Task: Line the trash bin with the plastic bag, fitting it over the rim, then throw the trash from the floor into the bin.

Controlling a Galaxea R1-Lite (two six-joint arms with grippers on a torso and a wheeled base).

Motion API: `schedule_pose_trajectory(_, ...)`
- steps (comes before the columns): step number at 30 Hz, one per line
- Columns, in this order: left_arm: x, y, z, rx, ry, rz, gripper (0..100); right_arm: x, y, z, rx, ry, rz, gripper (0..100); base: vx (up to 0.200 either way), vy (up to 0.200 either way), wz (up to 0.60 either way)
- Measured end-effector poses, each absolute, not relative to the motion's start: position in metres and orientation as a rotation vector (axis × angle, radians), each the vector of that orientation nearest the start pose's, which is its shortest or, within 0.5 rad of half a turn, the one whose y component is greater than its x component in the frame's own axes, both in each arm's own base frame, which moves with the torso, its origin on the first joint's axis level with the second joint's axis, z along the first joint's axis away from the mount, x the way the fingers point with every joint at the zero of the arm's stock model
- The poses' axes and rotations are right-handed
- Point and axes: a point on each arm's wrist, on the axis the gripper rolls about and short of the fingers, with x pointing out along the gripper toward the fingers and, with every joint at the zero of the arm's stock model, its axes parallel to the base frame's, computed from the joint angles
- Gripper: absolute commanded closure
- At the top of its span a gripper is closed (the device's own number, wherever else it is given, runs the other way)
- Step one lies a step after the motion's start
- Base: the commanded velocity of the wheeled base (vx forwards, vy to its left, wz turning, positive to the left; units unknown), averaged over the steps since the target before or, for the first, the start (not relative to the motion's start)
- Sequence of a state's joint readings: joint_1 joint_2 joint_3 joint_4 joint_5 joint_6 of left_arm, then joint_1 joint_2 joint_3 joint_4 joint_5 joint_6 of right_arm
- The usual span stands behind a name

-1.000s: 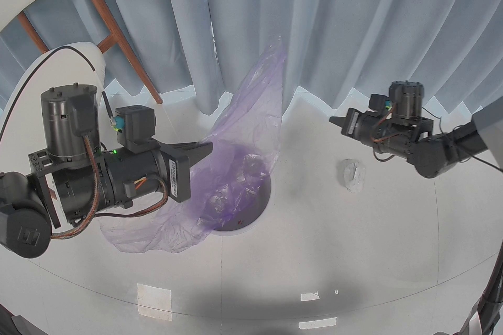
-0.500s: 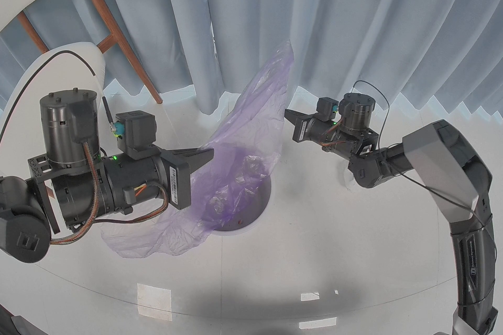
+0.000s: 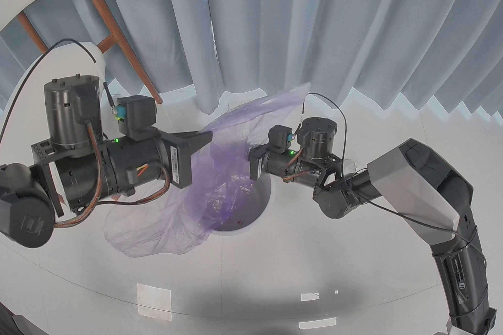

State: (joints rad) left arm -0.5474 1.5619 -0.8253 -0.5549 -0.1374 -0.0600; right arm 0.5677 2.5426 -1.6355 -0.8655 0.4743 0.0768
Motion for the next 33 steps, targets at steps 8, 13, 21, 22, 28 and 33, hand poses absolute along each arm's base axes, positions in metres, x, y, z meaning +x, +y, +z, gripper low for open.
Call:
schedule_pose_trajectory(8,0.262,-0.160,0.224,-0.030,0.187,-0.665,100,0.388,0.310,0.062,0.046,0.145,1.125,100,0.000,0.000,0.00)
schedule_pose_trajectory(13,0.282,-0.170,0.222,-0.045,0.188,-0.658,100,0.373,0.324,0.064,0.042,0.148,1.159,100,0.000,0.000,0.00)
schedule_pose_trajectory(21,0.300,-0.175,0.213,-0.047,0.205,-0.639,100,0.393,0.299,0.068,0.046,0.148,1.032,100,0.000,0.000,0.00)
schedule_pose_trajectory(22,0.302,-0.175,0.213,-0.047,0.206,-0.636,100,0.401,0.288,0.068,0.048,0.146,0.989,100,0.000,0.000,0.00)
schedule_pose_trajectory(28,0.307,-0.169,0.212,-0.049,0.207,-0.610,100,0.436,0.228,0.076,0.077,0.146,0.760,100,0.000,0.000,0.00)
schedule_pose_trajectory(33,0.311,-0.166,0.215,-0.053,0.195,-0.593,100,0.434,0.206,0.091,0.136,0.182,0.696,100,0.000,0.000,0.00)
